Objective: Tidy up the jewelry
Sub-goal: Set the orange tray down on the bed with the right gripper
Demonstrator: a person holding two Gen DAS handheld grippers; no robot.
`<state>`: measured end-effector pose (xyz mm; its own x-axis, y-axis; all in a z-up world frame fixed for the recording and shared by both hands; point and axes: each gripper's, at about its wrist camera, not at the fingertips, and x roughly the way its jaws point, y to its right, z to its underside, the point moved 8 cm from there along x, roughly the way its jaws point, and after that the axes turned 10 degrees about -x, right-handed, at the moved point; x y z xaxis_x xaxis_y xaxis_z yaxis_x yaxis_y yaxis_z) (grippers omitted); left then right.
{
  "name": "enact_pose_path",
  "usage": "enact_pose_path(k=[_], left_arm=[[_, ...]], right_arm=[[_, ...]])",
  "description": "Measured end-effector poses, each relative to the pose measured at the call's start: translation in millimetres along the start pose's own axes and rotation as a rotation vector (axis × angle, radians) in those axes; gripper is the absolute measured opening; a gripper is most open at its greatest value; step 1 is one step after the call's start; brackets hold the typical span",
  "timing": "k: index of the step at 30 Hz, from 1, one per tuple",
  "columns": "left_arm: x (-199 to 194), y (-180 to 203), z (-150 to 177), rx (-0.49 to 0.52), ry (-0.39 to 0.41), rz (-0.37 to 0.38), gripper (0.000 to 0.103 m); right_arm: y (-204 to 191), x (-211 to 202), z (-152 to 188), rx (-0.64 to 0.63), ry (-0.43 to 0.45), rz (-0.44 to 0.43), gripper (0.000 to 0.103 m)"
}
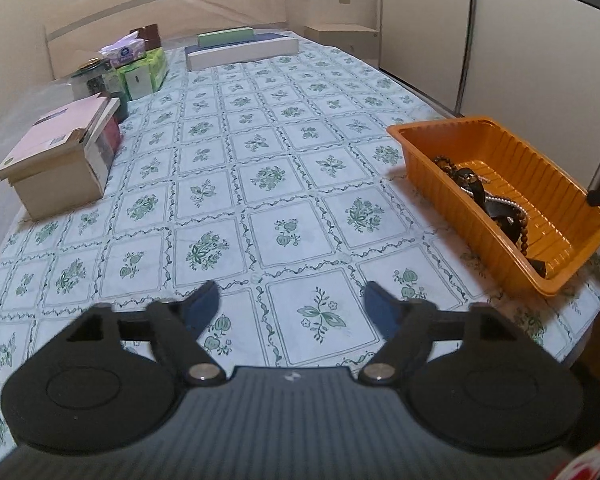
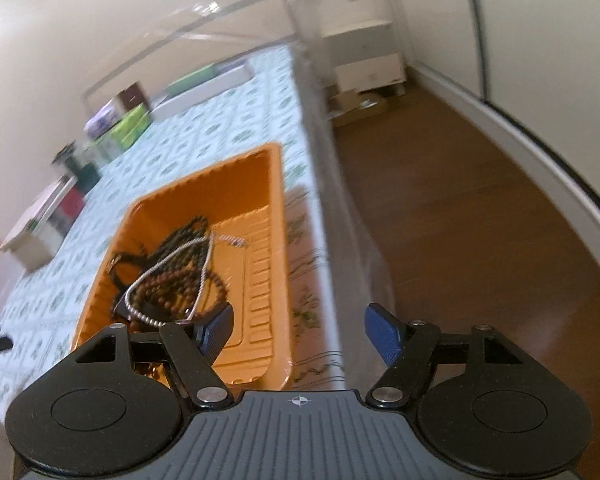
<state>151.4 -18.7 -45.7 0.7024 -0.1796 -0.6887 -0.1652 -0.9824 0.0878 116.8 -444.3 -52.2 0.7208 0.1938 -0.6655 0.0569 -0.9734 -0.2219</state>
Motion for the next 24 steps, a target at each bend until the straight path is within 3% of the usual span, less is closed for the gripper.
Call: enact_pose_path(k=[5,10,19,24], left_arm=[[-3,-3,6,-0.053,0.007,-0.007,0.103],[-11,-6,17,-0.101,0.015,-0.004,0.103],[-32,-5,40,-0.179,-0.024,0.011,0.103],[-46,0,54,-0.187,-0.037,0.013,0.103]], right_arm=[[-19,-24,4,0.064,0.025,0.051,0.073],[-61,-38,23,0.052,-0.019,0.047,0.073],[-151,-29,58,-0.204,-0.120,0.061,0.073],[-177,-24,72,-0.223,-0.133,0.040,0.080]])
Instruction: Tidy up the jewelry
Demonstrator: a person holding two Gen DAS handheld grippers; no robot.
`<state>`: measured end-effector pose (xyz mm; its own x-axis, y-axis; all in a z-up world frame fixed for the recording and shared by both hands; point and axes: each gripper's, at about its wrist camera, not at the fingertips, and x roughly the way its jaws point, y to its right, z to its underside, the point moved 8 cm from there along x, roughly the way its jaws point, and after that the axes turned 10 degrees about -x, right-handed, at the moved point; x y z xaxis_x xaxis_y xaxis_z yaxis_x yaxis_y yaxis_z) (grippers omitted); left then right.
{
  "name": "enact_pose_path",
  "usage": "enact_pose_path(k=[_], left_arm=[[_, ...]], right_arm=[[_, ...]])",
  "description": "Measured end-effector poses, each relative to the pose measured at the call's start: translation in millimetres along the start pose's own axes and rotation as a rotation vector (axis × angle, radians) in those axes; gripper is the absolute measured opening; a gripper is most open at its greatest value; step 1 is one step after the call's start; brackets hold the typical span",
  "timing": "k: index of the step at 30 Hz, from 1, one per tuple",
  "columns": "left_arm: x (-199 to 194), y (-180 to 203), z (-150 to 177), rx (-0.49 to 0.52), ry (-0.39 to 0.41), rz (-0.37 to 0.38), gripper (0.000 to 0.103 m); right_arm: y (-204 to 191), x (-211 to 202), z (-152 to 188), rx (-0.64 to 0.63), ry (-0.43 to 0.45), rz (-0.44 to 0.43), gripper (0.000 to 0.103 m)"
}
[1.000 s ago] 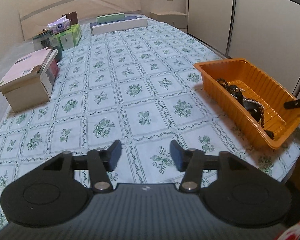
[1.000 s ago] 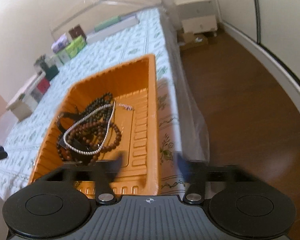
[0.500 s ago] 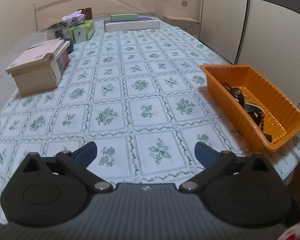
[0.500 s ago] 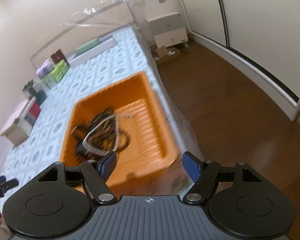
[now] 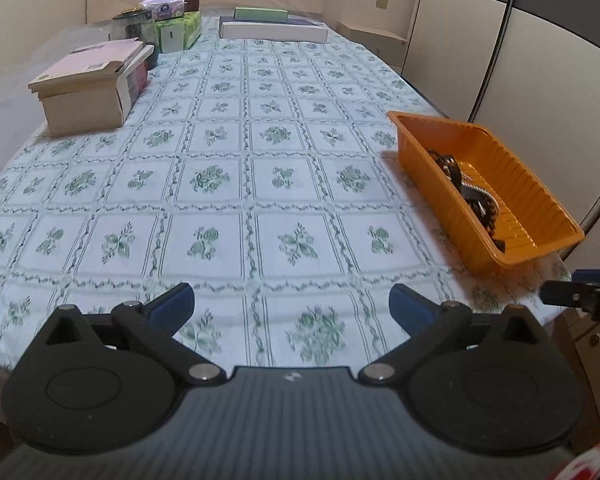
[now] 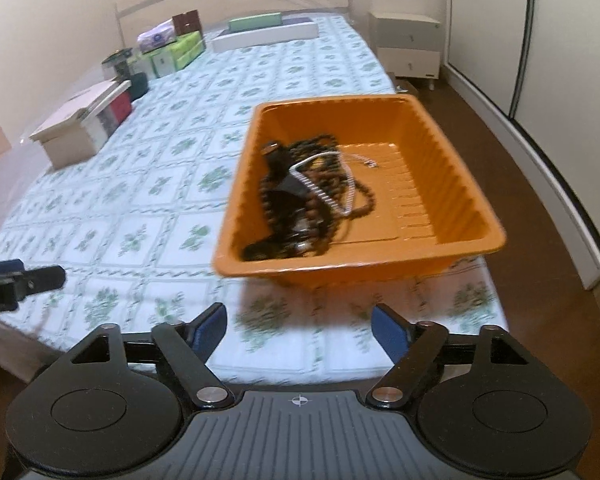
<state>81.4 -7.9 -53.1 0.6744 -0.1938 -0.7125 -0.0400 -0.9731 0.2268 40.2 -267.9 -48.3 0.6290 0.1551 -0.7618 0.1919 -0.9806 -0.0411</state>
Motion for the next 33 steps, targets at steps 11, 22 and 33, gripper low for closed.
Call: enact_pose_path(k=[11,22,33], left_arm=[[-6,8,23,-0.017,-0.032,-0.021,0.103],[-6,15,28,-0.044,-0.044,-0.039,0.103],[-7,9,26,-0.069,-0.028,-0.071,0.103]], right_arm=[[-36,6,-2,-0.051,-0.028,-0.007,0.083],[-51,12,2,-0.080,-0.042,-0.010,0.083],[-54,12,2,-0.102,-0.046,-0.004,0.083]])
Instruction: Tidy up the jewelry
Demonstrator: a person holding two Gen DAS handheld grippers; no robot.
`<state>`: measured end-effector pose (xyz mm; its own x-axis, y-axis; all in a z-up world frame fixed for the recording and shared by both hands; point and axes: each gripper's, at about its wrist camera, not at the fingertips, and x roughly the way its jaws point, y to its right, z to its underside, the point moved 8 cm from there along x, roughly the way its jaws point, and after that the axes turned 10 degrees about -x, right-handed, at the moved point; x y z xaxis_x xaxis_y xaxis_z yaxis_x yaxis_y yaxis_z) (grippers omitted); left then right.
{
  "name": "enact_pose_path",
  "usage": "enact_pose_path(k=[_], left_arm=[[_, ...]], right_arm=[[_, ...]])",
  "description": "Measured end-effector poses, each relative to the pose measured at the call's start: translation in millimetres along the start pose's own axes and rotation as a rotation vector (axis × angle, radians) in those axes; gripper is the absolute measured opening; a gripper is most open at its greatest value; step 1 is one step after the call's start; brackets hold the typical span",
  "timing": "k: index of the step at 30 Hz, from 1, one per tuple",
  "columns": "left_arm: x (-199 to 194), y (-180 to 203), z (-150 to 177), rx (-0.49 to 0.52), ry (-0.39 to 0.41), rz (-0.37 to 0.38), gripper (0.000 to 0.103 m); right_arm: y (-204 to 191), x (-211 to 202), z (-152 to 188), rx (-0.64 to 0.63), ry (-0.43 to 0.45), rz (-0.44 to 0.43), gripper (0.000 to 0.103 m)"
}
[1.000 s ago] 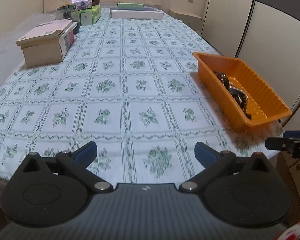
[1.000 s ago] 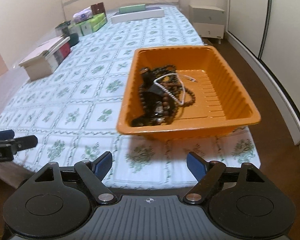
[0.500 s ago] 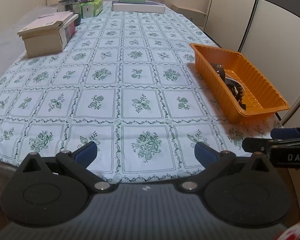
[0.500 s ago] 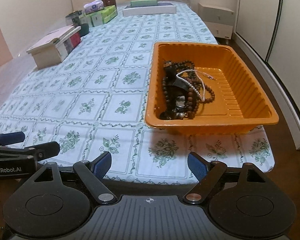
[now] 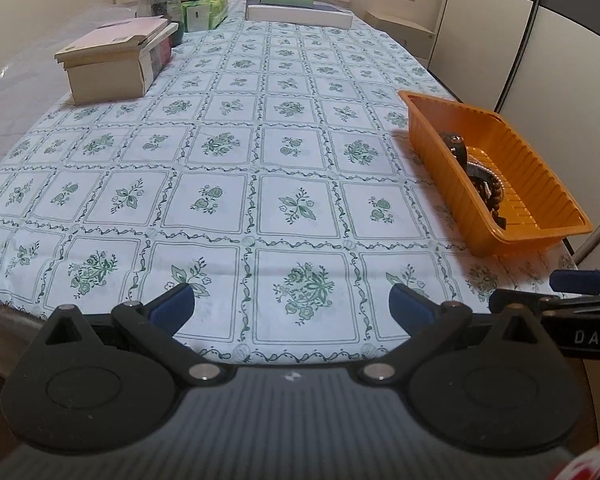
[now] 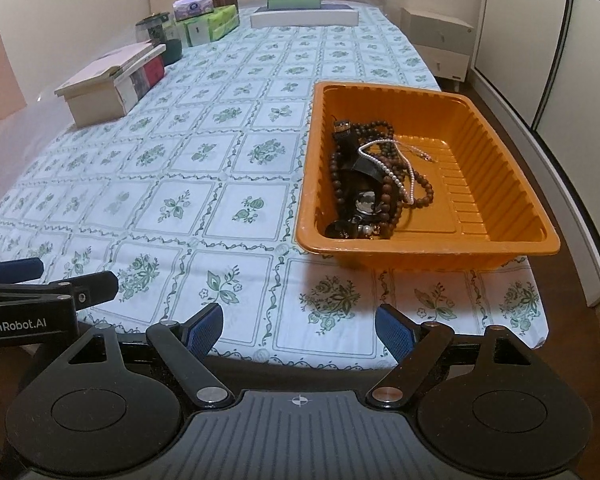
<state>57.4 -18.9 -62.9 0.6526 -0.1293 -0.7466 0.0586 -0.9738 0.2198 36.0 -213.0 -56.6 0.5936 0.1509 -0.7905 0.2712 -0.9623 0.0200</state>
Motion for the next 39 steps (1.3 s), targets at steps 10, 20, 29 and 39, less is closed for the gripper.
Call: enact_pose_path(k=[10,20,29,39], left_arm=[[-0.3,2.5,0.1,0.009,-0.002,0.002,0.103],[0.1,4.2,-1.3,0.018,-0.002,0.006,0.103],[0.5,4.9,-1.1,0.022,-0.002,0.005,0.103],[0.8,4.2,-2.4,0.028,0.001,0.003,0.103]], right_arm=[[-1.0,0.9,-2.4,-0.003,0.001,-0.002,0.083],[3.7,1.8,-4.4,0.001,0.001,0.004,0.083],[4.7,2.1,-4.9,0.000,0.002,0.006,0.083],[7.4,2.1,-5.7,0.001,0.007,0.010,0.083]])
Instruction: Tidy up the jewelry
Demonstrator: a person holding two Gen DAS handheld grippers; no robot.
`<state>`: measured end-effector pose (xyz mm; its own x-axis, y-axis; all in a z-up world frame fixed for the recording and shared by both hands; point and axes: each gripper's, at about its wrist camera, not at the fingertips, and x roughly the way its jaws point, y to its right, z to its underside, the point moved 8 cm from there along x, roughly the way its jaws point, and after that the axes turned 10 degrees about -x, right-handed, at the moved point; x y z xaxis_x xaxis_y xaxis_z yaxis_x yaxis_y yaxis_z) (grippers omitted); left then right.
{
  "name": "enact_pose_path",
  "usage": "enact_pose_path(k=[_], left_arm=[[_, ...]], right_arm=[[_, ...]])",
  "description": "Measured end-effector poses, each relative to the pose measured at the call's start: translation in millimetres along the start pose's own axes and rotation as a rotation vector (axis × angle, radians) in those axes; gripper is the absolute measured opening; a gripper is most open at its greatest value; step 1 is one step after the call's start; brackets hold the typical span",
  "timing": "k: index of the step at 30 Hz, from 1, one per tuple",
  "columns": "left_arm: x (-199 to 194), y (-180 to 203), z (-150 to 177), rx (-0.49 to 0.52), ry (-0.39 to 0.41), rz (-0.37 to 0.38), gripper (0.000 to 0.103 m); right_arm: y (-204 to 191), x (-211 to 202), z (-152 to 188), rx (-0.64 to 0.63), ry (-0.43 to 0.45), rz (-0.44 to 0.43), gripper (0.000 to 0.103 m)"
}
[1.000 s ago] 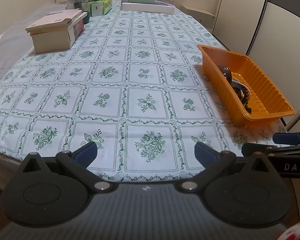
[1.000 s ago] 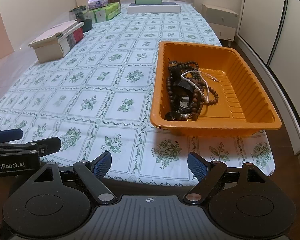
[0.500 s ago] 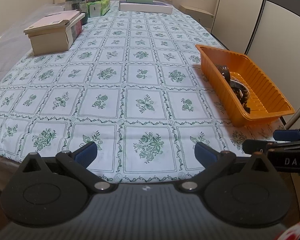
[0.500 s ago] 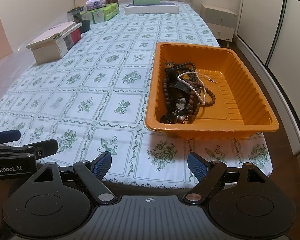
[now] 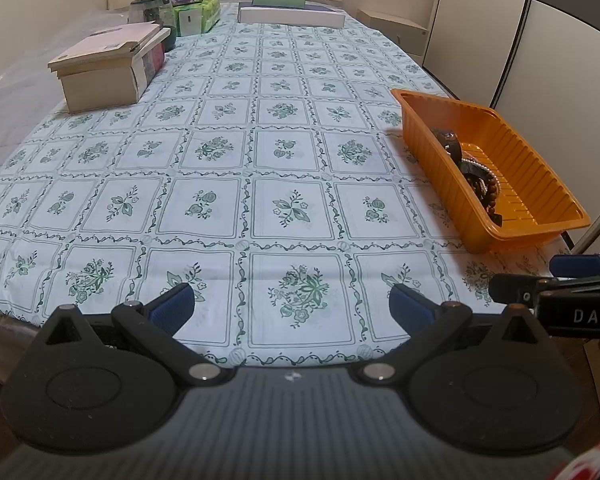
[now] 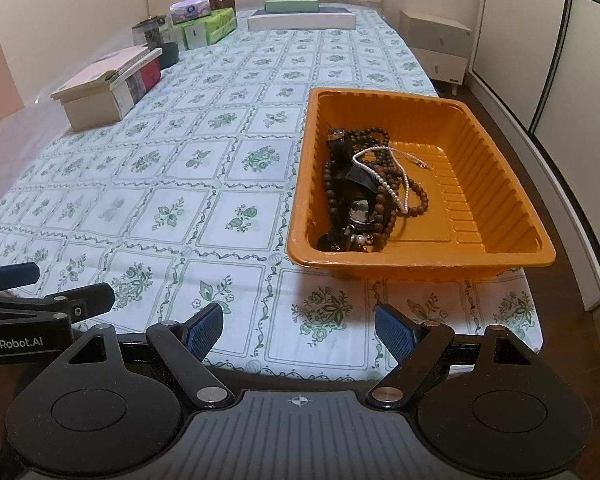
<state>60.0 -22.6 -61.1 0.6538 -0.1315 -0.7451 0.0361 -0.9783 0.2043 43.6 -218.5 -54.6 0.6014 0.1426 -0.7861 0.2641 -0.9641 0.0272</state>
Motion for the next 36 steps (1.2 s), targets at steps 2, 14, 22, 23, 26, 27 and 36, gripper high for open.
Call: enact_pose_path(k=[2,14,22,23,26,27,36], left_arm=[[-0.4,-0.2,0.5,0.002,0.000,0.000,0.103],[-1.1,-0.8,1.0,0.004,0.002,-0.002,0.103],[-1.5,-0.7,1.3,0.005,0.002,-0.002,0.103],[-1.5,-0.7,1.3,0.005,0.003,-0.003,0.103],[-1.4,-0.6,1.4,0.004,0.003,-0.004,0.103],[-1.3,-0.2,1.6,0.004,0.003,-0.004,0.103],[-1.6,0.7,2.0,0.003,0.002,-0.002,0.103]], right_arm=[[-0.1,-0.2,0.2,0.000,0.001,0.001,0.083],[0.0,-0.5,0.1,0.000,0.002,0.001,0.083],[0.1,-1.3,0.3,0.002,0.002,0.000,0.083],[0.1,-1.0,0.1,0.002,0.002,0.000,0.083],[0.1,-1.1,0.2,0.002,0.002,0.000,0.083],[0.1,-1.0,0.2,0.002,0.002,0.000,0.083],[0.4,-1.1,0.6,0.002,0.002,0.000,0.083]])
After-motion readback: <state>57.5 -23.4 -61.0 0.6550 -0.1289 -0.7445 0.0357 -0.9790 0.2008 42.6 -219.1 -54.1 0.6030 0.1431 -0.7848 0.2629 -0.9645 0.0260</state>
